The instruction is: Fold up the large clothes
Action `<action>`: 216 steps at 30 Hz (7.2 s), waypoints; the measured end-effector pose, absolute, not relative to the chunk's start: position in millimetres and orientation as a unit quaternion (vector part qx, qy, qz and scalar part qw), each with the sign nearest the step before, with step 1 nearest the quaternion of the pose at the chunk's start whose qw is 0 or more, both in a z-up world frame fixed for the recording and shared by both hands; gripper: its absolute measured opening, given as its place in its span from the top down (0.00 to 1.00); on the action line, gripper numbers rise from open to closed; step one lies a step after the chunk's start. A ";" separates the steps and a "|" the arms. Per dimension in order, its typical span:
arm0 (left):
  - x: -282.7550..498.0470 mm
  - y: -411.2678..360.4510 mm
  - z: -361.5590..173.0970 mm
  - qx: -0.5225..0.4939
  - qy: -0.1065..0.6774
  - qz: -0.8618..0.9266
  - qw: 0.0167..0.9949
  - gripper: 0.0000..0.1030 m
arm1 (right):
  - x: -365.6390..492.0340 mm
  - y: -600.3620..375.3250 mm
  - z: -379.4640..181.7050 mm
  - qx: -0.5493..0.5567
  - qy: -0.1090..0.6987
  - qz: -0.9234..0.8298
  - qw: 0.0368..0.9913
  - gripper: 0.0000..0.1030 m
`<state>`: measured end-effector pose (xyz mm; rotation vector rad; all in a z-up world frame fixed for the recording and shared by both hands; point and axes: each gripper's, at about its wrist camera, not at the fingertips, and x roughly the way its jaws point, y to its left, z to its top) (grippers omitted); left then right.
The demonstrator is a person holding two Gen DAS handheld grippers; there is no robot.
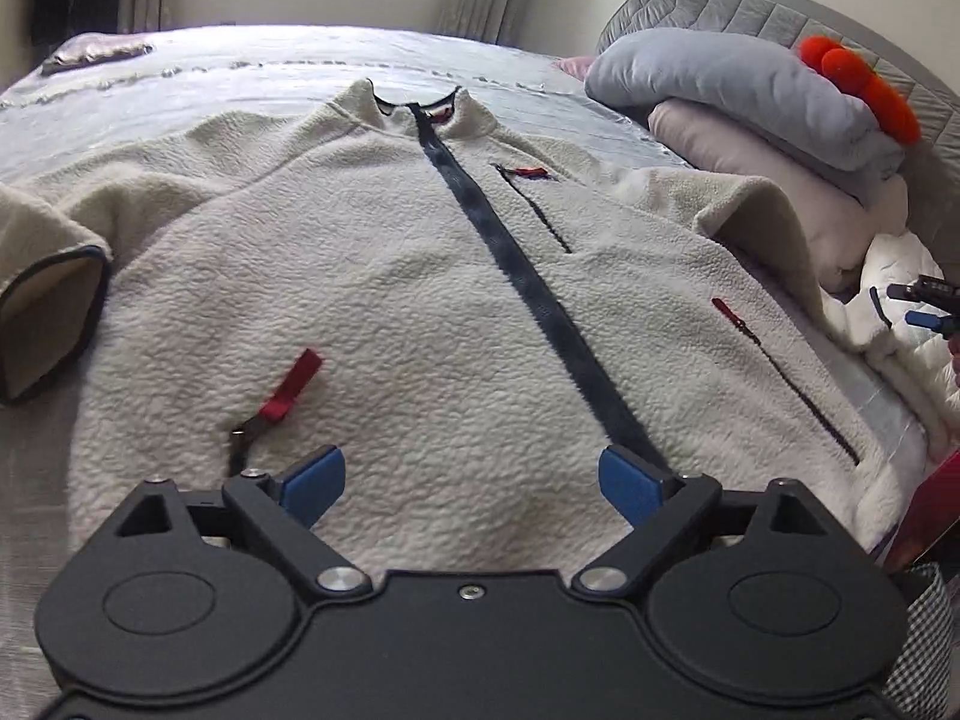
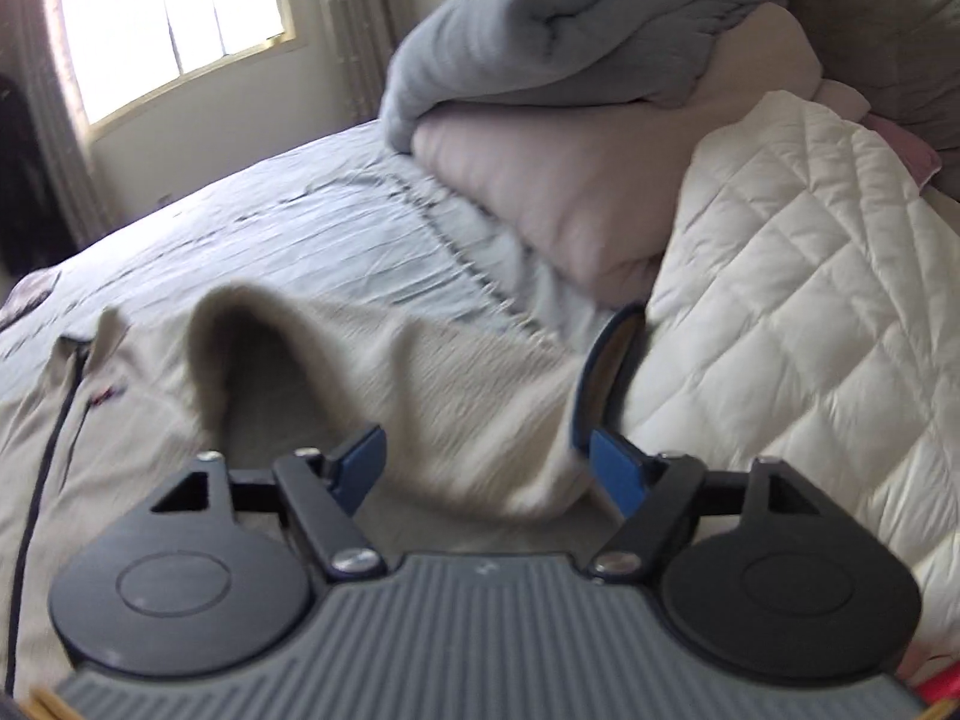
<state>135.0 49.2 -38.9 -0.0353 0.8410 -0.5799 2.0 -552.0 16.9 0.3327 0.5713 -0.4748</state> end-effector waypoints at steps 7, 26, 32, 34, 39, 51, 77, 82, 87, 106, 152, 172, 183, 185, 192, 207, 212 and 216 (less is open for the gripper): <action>153.1 20.4 -53.1 -0.001 0.465 -0.240 0.852 0.11 | 56.4 -597.8 -16.5 0.161 0.340 -0.295 0.878 0.41; 336.3 -289.8 -50.3 -0.051 0.362 -0.422 0.830 0.67 | 124.4 -646.4 113.8 -0.115 0.179 -0.407 0.888 0.94; 339.5 -406.6 -90.0 -0.039 0.390 -0.456 0.799 0.72 | 163.2 -670.9 96.4 -0.134 0.193 -0.414 0.880 0.94; 342.1 -429.8 -89.9 -0.048 0.390 -0.448 0.803 0.72 | 170.2 -676.7 86.2 -0.125 0.212 -0.416 0.875 0.93; 331.1 -458.3 -68.8 -0.008 0.385 -0.430 0.816 0.52 | 167.9 -685.5 70.2 -0.091 0.249 -0.430 0.863 0.53; 346.1 -300.4 -22.4 0.004 0.320 -0.382 0.867 0.32 | 168.4 -589.2 80.4 0.009 0.246 -0.214 0.945 0.33; 288.4 -32.4 -39.2 0.079 0.329 -0.135 0.931 0.14 | 223.4 -433.8 -8.3 0.057 0.375 -0.113 0.918 0.30; 265.2 27.3 -26.6 0.103 0.327 -0.083 0.936 0.12 | 204.6 -376.4 0.9 0.044 0.386 -0.050 0.920 0.16; 250.5 78.6 -18.3 0.109 0.334 -0.052 0.935 0.12 | 192.5 -324.4 -8.5 0.052 0.422 -0.001 0.905 0.14; 296.1 182.4 -53.7 -0.029 0.436 -0.025 0.899 0.74 | 187.6 -224.4 -43.0 0.007 0.488 0.050 0.871 0.09; 286.4 178.1 -2.0 -0.018 0.421 -0.052 0.905 0.14 | 136.7 -445.3 -9.4 0.177 0.403 -0.164 0.883 0.04; 268.7 -14.5 -69.9 0.037 0.432 -0.152 0.888 0.03 | 140.2 -651.7 -17.5 0.264 0.232 -0.329 0.876 0.04; 274.9 -9.6 -64.6 0.018 0.433 -0.155 0.888 0.02 | 166.9 -677.0 -32.9 0.283 0.218 -0.403 0.843 0.23; 275.2 -7.3 -63.0 0.007 0.433 -0.155 0.888 0.02 | 167.5 -673.7 -32.1 0.273 0.224 -0.411 0.840 0.30; 270.2 -0.7 -58.2 -0.001 0.429 -0.159 0.889 0.02 | 148.3 -675.7 -34.9 0.357 0.195 -0.371 0.835 0.51; 272.9 15.1 -56.3 -0.008 0.430 -0.161 0.888 0.02 | 169.2 -670.2 -56.4 0.361 0.173 -0.312 0.862 0.84; 277.7 19.2 -50.3 -0.024 0.422 -0.165 0.891 0.02 | 187.5 -632.9 -9.3 0.275 0.165 -0.276 0.906 0.86; 281.1 25.6 -45.1 -0.036 0.414 -0.162 0.895 0.02 | 212.1 -580.9 35.3 0.208 0.162 -0.211 0.941 0.87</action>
